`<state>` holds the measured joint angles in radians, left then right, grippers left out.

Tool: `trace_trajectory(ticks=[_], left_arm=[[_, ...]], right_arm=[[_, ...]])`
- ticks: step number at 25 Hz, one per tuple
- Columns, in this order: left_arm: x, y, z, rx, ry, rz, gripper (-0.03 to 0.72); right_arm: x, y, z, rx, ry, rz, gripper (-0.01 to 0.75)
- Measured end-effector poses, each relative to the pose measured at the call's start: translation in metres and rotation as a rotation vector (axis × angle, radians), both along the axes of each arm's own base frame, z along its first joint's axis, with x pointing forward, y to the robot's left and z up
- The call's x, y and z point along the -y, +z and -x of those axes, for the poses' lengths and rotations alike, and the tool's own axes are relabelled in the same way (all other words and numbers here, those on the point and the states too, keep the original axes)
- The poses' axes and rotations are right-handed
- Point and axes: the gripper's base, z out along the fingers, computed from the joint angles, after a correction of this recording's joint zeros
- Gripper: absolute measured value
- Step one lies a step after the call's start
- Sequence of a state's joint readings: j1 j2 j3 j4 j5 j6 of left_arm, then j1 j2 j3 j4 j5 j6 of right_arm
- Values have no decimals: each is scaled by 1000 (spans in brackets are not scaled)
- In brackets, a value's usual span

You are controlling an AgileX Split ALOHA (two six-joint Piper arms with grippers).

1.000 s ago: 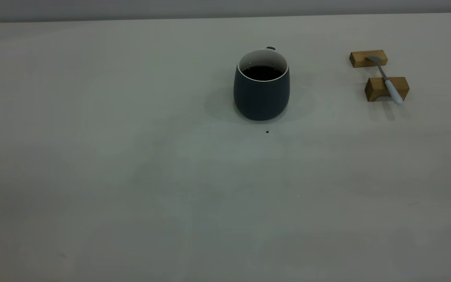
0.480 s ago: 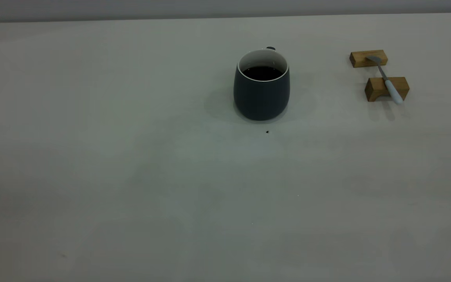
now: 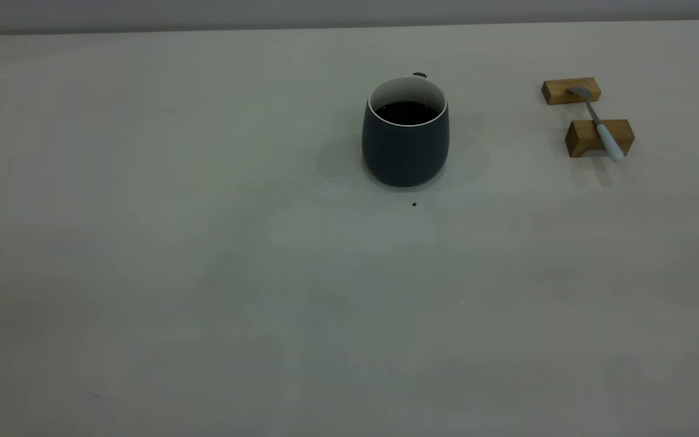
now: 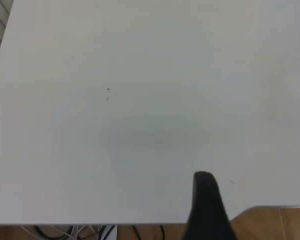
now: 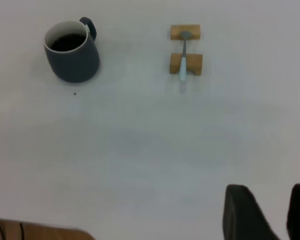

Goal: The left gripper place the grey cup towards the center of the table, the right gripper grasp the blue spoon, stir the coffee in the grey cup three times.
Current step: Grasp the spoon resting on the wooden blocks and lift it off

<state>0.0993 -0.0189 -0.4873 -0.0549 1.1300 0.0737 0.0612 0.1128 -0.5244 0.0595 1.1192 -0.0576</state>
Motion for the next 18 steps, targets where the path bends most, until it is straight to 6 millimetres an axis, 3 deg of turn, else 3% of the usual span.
trace_trajectory(ticks=[8,14,18], left_arm=[[0,0,0,0,0,0,585],[0,0,0,0,0,0,585],[0,0,0,0,0,0,585]], right_arm=[[-8,19,-73,-120,35,-5,498],[-15,21,-138,-282,75,-17,529],[-20,12,-184,-395,76,-34,530]])
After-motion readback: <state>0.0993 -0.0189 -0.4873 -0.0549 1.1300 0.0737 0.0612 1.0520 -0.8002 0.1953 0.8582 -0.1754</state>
